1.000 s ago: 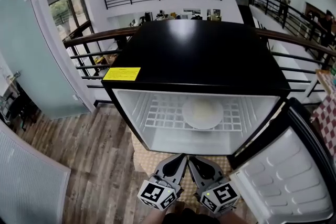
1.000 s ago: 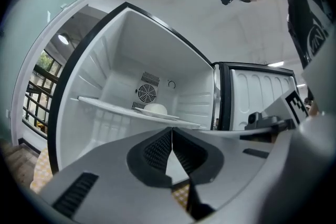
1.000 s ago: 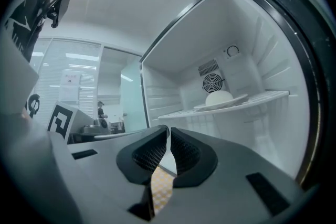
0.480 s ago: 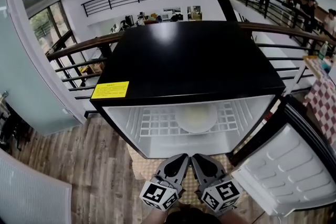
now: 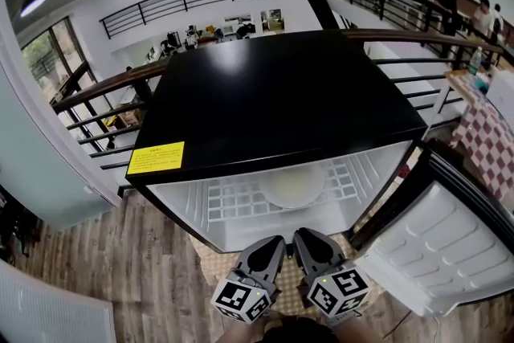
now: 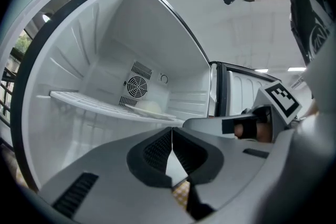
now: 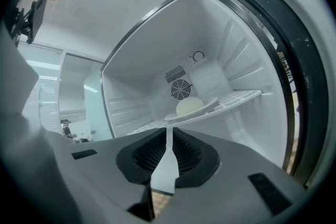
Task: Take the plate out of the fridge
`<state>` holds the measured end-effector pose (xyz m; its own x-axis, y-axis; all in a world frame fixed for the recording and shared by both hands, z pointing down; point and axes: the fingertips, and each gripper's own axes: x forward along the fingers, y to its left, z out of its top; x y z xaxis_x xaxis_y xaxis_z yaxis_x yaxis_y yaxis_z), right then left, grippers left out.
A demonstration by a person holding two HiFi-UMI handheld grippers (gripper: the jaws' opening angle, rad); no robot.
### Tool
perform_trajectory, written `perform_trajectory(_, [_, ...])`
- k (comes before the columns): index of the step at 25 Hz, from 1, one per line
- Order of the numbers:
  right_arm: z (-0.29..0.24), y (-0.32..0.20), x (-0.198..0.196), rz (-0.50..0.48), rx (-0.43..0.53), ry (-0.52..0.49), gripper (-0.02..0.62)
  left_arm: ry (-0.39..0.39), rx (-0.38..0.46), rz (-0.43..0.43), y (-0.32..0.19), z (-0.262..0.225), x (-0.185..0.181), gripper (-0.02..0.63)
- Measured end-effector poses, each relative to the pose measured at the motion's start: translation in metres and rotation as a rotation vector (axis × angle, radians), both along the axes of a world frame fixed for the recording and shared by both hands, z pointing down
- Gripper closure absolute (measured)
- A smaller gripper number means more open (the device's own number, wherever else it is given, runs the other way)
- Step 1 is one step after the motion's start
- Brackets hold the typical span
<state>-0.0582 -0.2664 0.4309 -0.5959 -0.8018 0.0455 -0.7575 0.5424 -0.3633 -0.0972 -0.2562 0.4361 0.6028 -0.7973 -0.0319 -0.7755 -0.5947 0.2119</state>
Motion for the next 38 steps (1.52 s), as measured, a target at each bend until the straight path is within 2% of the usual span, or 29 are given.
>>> perform_trajectory(4, [-0.003,-0.013,0.013,0.088,-0.024,-0.025,0.548,-0.001,0.004,0.025,-0.002,-0.001,0.004,0.595])
perform_trajectory(9, [-0.005,-0.028,0.024,0.178,-0.106,-0.128,0.548,0.0,-0.006,0.043,0.0,0.001,0.006,0.595])
perform_trajectory(12, [-0.012,-0.033,0.022,0.202,-0.092,-0.106,0.546,-0.003,-0.006,0.049,0.0,0.001,0.007,0.595])
perform_trajectory(14, [-0.015,-0.037,0.022,0.225,-0.104,-0.133,0.544,-0.006,-0.005,0.05,0.0,0.003,0.006,0.595])
perform_trajectory(18, [-0.011,-0.046,0.028,0.298,-0.239,-0.303,0.48,-0.003,-0.008,0.048,0.001,0.004,0.005,0.595])
perform_trajectory(21, [-0.005,-0.053,0.032,0.36,-0.37,-0.462,0.466,-0.001,-0.009,0.046,0.001,0.004,0.004,0.595])
perform_trajectory(23, [-0.004,-0.058,0.027,0.366,-0.437,-0.555,0.454,0.002,-0.012,0.048,0.001,0.004,0.004,0.595])
perform_trajectory(28, [0.004,-0.074,0.022,0.409,-0.549,-0.684,0.42,0.007,-0.015,0.041,0.002,0.006,0.004,0.597])
perform_trajectory(30, [0.011,-0.079,0.022,0.422,-0.586,-0.716,0.419,0.01,-0.02,0.029,0.002,0.006,0.0,0.597])
perform_trajectory(33, [0.012,-0.082,0.02,0.426,-0.596,-0.712,0.419,0.004,-0.012,0.026,0.004,0.007,-0.004,0.596])
perform_trajectory(38, [0.007,-0.074,0.021,0.425,-0.605,-0.722,0.456,0.007,-0.013,0.019,0.005,0.007,-0.006,0.595])
